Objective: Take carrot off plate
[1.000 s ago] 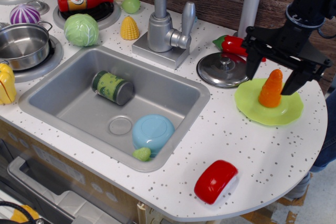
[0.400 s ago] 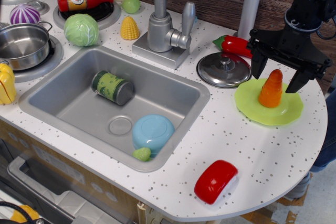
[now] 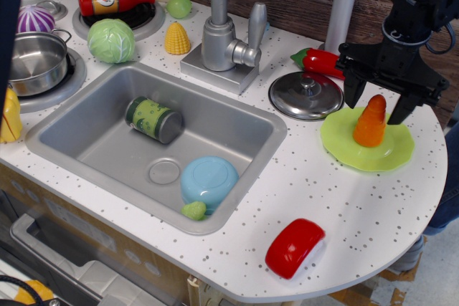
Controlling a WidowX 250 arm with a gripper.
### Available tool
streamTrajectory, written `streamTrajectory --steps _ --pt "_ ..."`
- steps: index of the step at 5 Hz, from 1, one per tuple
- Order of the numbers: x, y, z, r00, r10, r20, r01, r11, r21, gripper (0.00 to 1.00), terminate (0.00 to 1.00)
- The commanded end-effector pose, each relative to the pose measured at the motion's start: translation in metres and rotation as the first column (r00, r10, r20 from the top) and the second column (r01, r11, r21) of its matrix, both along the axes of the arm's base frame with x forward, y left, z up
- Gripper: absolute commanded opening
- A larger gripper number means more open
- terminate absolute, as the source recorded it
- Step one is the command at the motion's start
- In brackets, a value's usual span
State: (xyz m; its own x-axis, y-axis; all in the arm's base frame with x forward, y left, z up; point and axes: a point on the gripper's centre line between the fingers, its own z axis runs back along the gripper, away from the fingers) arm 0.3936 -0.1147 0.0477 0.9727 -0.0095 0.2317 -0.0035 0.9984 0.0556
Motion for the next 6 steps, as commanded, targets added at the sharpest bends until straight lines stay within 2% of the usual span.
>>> streamTrajectory --steps 1,2,3,4,5,6 --pt "0.009 -0.001 0.021 0.998 -0.007 0.054 0.009 1.0 -0.028 0.0 0.0" --pt "0.0 0.0 0.034 1.0 0.014 0.018 -0.014 1.0 -0.018 0.0 0.0" --pt "-0.019 0.008 0.056 0.998 0.044 -0.034 -0.043 0.999 0.028 0.0 0.0" --pt "-0.046 0.01 0.059 0.993 0.091 -0.07 -0.088 0.995 0.047 0.0 0.0" --pt "-0.064 0.006 0.045 0.99 0.118 -0.073 -0.117 0.993 0.016 0.0 0.0" --pt "-0.07 0.006 0.027 0.993 0.11 -0.043 -0.11 0.994 -0.005 0.0 0.0"
